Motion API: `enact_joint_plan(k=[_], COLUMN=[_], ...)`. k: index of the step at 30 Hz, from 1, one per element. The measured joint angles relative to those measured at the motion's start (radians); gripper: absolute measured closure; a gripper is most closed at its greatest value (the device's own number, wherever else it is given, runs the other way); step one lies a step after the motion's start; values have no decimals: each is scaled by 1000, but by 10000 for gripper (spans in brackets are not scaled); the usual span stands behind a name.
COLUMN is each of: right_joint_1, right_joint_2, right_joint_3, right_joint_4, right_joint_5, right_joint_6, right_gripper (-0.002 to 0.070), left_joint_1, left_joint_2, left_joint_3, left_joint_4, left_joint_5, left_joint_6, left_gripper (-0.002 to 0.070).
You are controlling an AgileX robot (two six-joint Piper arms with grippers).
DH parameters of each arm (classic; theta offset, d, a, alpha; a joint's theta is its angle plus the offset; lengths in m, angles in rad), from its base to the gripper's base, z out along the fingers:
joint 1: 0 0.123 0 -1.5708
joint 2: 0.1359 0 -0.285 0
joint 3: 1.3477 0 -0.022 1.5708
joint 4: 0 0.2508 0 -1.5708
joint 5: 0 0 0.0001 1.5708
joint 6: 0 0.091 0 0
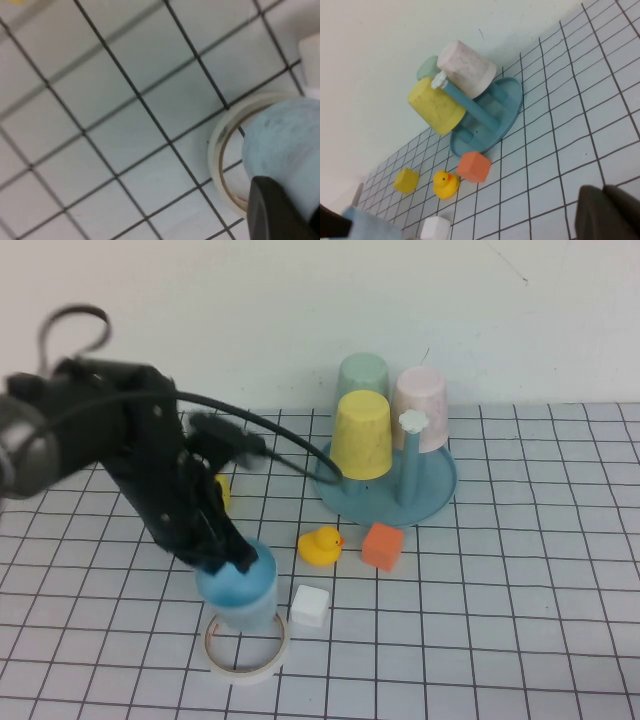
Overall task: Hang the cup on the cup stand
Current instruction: Pick up the cup from the table, then adjust the cup with two arms
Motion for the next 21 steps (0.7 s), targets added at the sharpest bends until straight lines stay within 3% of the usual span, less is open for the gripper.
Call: enact_joint_plan(k=[9, 13, 16, 21], right_joint_1=[0, 0, 0, 0], right_joint_2=[0, 0, 0, 0], right_joint_3=[0, 0, 0, 0], right_joint_4=[0, 0, 4, 117], right_joint_5=[2, 8, 26, 45], right_joint_6=[0, 0, 0, -1], right_gripper=[678, 678, 678, 678], left_joint_1=[0, 0, 0, 0], left_joint_2=[-298, -480, -669, -941], left_joint_3=[0, 73, 198, 487], left_joint_4=[24, -8, -38, -80], left_joint_5=[-27, -122, -293, -725], left_joint_6=[21, 48, 64, 69], left_gripper=[671, 671, 671, 671])
